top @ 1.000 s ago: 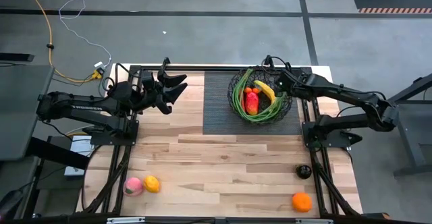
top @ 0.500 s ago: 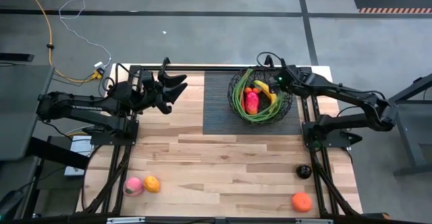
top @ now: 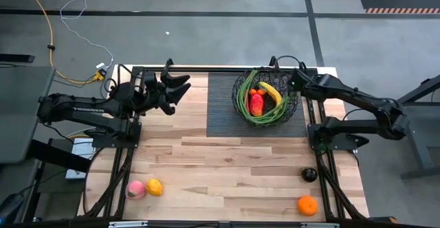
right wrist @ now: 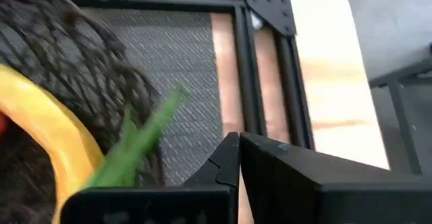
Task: Build produce basket
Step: Put the green beans into the black basket
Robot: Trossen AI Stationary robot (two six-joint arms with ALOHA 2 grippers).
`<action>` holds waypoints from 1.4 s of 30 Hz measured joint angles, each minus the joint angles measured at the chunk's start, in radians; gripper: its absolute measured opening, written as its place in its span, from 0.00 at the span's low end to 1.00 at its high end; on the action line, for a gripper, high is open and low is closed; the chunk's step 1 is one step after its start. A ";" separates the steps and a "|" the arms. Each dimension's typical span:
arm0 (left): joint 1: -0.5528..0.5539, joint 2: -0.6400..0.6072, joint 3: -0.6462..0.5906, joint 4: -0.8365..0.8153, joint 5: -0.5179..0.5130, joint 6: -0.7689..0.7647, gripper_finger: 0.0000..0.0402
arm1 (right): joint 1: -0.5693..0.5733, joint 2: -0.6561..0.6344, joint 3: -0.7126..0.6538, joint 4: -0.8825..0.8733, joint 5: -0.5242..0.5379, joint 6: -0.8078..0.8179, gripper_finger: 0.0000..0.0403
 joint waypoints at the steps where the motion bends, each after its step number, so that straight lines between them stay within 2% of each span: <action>1: 0.000 0.000 0.000 0.000 0.000 0.000 0.56 | -0.011 0.007 0.000 0.032 0.000 -0.015 0.00; 12: 0.000 0.000 0.000 0.000 0.000 -0.002 0.56 | -0.148 0.122 0.000 0.187 -0.110 -0.164 0.00; 24: 0.000 0.000 0.000 0.000 0.000 -0.001 0.56 | -0.160 0.112 0.000 0.390 -0.233 -0.238 0.00; 37: 0.000 0.000 0.000 -0.001 0.000 -0.001 0.56 | -0.152 0.179 0.000 0.503 -0.295 -0.260 0.00; 42: 0.000 0.000 0.000 -0.001 0.000 -0.001 0.56 | -0.146 0.179 0.000 0.468 -0.294 -0.273 0.00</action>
